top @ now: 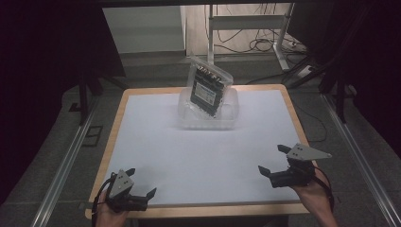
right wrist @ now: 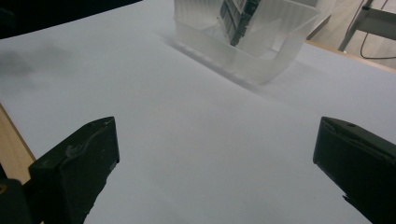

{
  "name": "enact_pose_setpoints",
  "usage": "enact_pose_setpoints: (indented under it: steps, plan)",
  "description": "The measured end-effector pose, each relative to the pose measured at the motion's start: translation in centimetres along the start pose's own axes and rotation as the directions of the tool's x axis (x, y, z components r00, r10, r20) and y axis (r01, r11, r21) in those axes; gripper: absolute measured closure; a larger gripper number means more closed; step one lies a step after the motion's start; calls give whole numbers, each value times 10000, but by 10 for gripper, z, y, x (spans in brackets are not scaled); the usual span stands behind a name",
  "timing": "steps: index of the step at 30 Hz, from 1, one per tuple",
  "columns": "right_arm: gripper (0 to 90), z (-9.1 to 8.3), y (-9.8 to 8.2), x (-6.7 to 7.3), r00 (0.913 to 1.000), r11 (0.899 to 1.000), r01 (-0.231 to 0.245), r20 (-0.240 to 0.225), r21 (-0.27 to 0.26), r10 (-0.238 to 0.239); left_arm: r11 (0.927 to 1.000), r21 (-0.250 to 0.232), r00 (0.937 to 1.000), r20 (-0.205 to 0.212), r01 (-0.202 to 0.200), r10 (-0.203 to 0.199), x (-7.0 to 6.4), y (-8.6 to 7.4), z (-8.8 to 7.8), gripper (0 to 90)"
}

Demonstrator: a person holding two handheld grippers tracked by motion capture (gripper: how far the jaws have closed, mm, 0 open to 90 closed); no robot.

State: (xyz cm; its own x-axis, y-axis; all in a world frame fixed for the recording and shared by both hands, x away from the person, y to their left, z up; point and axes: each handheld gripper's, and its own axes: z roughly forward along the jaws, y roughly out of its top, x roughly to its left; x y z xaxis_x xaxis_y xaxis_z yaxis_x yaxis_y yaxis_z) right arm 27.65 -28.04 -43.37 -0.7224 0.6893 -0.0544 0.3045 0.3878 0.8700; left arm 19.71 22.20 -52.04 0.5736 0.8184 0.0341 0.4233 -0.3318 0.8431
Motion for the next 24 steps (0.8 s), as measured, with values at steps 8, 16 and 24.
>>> enact_pose_setpoints:
  steps: [8,16,24]
  plan:
    - [10,-13,-16,-3,9988,9998,-177,457,58,175,10000,18,10000,-24,-20,20,0,0,0,0]
    - [14,-24,-34,-6,9956,9990,-432,832,90,423,10000,31,10000,-41,-36,36,0,0,0,0]
    - [14,-27,-54,-10,9905,9969,-622,1257,485,557,10000,69,10000,-27,-49,49,-1,0,0,0]
